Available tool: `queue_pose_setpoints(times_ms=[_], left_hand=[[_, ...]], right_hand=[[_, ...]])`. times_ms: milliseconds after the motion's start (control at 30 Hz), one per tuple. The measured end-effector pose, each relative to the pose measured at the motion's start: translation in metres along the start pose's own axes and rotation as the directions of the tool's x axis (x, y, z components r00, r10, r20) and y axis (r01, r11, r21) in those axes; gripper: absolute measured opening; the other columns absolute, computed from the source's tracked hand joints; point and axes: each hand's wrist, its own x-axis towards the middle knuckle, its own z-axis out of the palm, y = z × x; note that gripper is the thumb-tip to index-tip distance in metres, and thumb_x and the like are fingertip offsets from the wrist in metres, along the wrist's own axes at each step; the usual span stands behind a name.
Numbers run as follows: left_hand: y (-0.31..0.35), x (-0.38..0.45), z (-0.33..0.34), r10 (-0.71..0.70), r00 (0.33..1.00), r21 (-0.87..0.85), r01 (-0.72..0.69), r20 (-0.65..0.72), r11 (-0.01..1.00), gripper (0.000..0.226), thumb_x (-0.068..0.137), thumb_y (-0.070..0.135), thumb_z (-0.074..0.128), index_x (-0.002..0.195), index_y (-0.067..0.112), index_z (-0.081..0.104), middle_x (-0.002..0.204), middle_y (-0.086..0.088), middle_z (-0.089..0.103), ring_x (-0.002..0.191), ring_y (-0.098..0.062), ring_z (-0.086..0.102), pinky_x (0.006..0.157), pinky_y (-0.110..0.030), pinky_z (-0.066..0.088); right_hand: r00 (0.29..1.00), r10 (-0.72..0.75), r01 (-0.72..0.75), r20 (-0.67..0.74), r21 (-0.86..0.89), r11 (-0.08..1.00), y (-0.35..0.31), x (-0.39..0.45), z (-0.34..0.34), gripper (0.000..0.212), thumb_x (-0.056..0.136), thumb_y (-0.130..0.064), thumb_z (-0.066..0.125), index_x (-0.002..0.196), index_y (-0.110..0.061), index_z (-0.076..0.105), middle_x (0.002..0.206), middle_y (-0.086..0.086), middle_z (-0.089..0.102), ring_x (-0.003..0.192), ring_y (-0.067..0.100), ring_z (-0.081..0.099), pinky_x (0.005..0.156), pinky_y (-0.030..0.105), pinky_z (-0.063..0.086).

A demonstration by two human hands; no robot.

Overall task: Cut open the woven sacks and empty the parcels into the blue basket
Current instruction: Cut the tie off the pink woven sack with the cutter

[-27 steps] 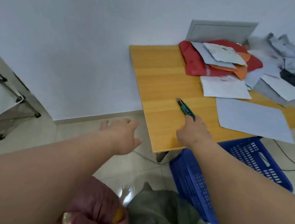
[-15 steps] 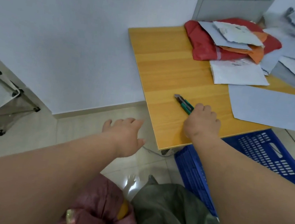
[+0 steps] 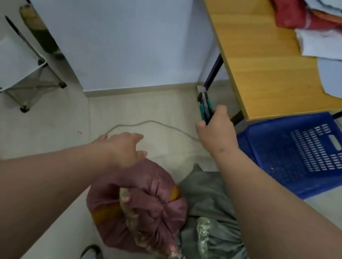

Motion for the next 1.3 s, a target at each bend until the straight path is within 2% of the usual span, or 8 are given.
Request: queue_pose_setpoints(times_ms=[267,500,633,800,933,1067,1200,1300], left_hand=[[-0.13,-0.02,0.129,-0.147,0.964,-0.269,0.206,0.222,0.941,0.051,0.097,0.042,0.048,0.143,0.021,0.041,0.142,-0.007,0.05,0.127,-0.025,0.048,0.101,-0.027,0.038],[-0.157,0.031,0.263,-0.111,0.954,-0.477,0.237,0.278,0.846,0.04,0.102,0.027,0.044,0.141,0.022,0.045,0.13,0.004,0.05,0.114,-0.013,0.048,0.078,-0.014,0.031],[-0.162,0.054,0.338,-0.137,0.917,-0.527,0.332,0.374,0.782,0.043,0.1,0.035,0.045,0.139,0.015,0.048,0.139,-0.009,0.052,0.124,-0.024,0.05,0.1,-0.024,0.038],[-0.166,0.054,0.379,-0.179,0.884,-0.578,0.423,0.431,0.698,0.054,0.097,0.046,0.046,0.145,0.021,0.04,0.146,-0.002,0.045,0.128,-0.018,0.045,0.106,-0.024,0.033],[-0.147,0.033,0.354,-0.178,0.921,-0.689,0.379,0.348,0.618,0.04,0.097,0.034,0.053,0.135,0.025,0.043,0.111,0.008,0.049,0.098,-0.009,0.047,0.079,-0.016,0.034],[-0.117,0.002,0.316,-0.118,0.976,-0.847,0.215,0.18,0.486,0.049,0.088,0.007,0.066,0.125,0.031,0.043,0.092,0.024,0.05,0.074,0.009,0.057,0.058,0.0,0.038],[-0.098,-0.035,0.284,-0.071,0.992,-0.9,-0.068,-0.109,0.431,0.073,0.072,-0.012,0.076,0.126,0.027,0.045,0.1,0.01,0.071,0.095,0.001,0.068,0.075,-0.014,0.053],[-0.091,-0.074,0.253,-0.166,0.956,-0.823,-0.11,-0.24,0.558,0.037,0.076,0.025,0.071,0.111,0.03,0.06,0.103,0.01,0.071,0.098,-0.007,0.067,0.08,-0.025,0.055]], right_hand=[[0.889,0.226,-0.154,0.398,-0.207,0.966,0.034,-0.088,0.185,0.02,0.087,-0.025,0.058,0.1,-0.01,0.059,0.097,0.011,0.063,0.093,0.031,0.06,0.071,0.03,0.044],[0.835,0.326,-0.123,0.443,-0.428,0.895,0.135,-0.093,0.308,0.055,0.093,-0.019,0.049,0.147,-0.016,0.037,0.131,0.015,0.056,0.116,0.037,0.055,0.091,0.038,0.047],[0.794,0.336,-0.105,0.507,-0.43,0.897,0.189,-0.089,0.359,0.073,0.091,-0.023,0.053,0.155,-0.023,0.017,0.155,0.009,0.03,0.131,0.038,0.045,0.107,0.046,0.04],[0.801,0.363,-0.193,0.476,-0.368,0.91,0.216,-0.096,0.389,0.045,0.086,-0.021,0.062,0.127,-0.009,0.047,0.121,0.018,0.061,0.111,0.037,0.059,0.09,0.039,0.048],[0.836,0.237,-0.188,0.495,-0.148,0.971,0.179,-0.117,0.372,0.014,0.084,-0.016,0.059,0.096,-0.011,0.057,0.09,0.01,0.065,0.082,0.029,0.06,0.064,0.031,0.043],[0.851,0.136,-0.259,0.507,0.182,0.948,0.113,-0.148,0.326,0.014,0.079,-0.018,0.062,0.093,-0.015,0.061,0.081,0.006,0.065,0.078,0.026,0.063,0.061,0.031,0.047],[0.847,0.068,-0.286,0.528,0.345,0.894,0.051,-0.176,0.254,0.01,0.083,-0.015,0.064,0.093,-0.015,0.064,0.078,0.002,0.065,0.072,0.018,0.062,0.058,0.028,0.05],[0.818,-0.033,-0.244,0.574,0.399,0.884,0.014,-0.203,0.206,0.015,0.085,-0.008,0.062,0.1,-0.011,0.065,0.084,0.001,0.067,0.079,0.015,0.062,0.062,0.023,0.05]])
